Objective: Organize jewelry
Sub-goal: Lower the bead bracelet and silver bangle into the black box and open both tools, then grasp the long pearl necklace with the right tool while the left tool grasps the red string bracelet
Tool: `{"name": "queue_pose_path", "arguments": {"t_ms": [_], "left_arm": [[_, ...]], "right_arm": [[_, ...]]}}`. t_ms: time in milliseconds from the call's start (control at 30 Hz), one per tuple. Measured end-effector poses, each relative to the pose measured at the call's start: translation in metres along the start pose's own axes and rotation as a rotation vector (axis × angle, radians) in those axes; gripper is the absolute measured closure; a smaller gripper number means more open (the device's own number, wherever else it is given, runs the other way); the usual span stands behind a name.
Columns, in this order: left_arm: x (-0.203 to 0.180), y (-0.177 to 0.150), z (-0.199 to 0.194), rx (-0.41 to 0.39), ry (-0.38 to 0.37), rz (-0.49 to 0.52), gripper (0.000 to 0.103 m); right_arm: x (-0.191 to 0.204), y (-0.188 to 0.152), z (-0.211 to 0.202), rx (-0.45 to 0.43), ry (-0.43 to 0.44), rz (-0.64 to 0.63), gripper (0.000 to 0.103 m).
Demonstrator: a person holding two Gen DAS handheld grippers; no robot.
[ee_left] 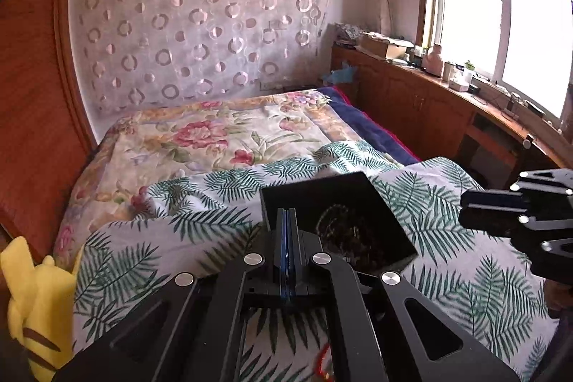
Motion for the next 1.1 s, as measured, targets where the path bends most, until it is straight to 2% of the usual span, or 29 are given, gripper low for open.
{"name": "queue_pose_path", "arguments": {"t_ms": [400,500,533,567,600,700,767,800,900,1100], "left_arm": [[-0.002,-0.05,-0.048,0.025,-0.047,0.0,0.103],[-0.002,-0.058,-0.055,0.036,-0.06,-0.001,0.093],[-0.002,-0.062,-0.058,0.036,-0.058,0.004,0.075],[-0.003,-0.065,-0.061,0.034,-0.054,0.011,0.061],[-0.005,-0.067,-0.063,0.031,-0.05,0.021,0.057],[-0.007,-0.076,-0.066,0.043,-0.051,0.037,0.054],[-0.008,-0.084,-0.065,0.062,-0.061,0.033,0.048],[-0.009,-0.086,-0.065,0.069,-0.064,0.034,0.048],[-0.009,-0.096,-0.06,0.101,-0.06,0.04,0.048],[-0.007,-0.107,-0.052,0.136,-0.059,0.024,0.048]], "right_arm": [[0.017,-0.055,-0.001,0.085,0.044,0.004,0.087],[0.019,-0.066,0.0,0.109,0.057,-0.001,0.087],[0.021,-0.07,0.0,0.12,0.062,-0.005,0.087],[0.022,-0.075,0.001,0.13,0.067,-0.007,0.087],[0.024,-0.079,0.002,0.137,0.07,-0.008,0.087],[0.03,-0.09,0.006,0.167,0.085,-0.025,0.086],[0.035,-0.096,0.01,0.185,0.088,-0.046,0.072],[0.036,-0.098,0.011,0.192,0.088,-0.053,0.07],[0.042,-0.101,0.015,0.209,0.085,-0.089,0.07],[0.055,-0.107,0.029,0.244,0.018,-0.212,0.07]]}}
Point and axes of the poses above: each gripper's, at about its wrist camera, not at the fingertips, and z roughly the way its jaws point, x to its left, y to its top, the point moved 1 cm from there along z, roughly the way its jaws point, and after that the axes turned 9 degrees about -x, right-handed, at the moved point
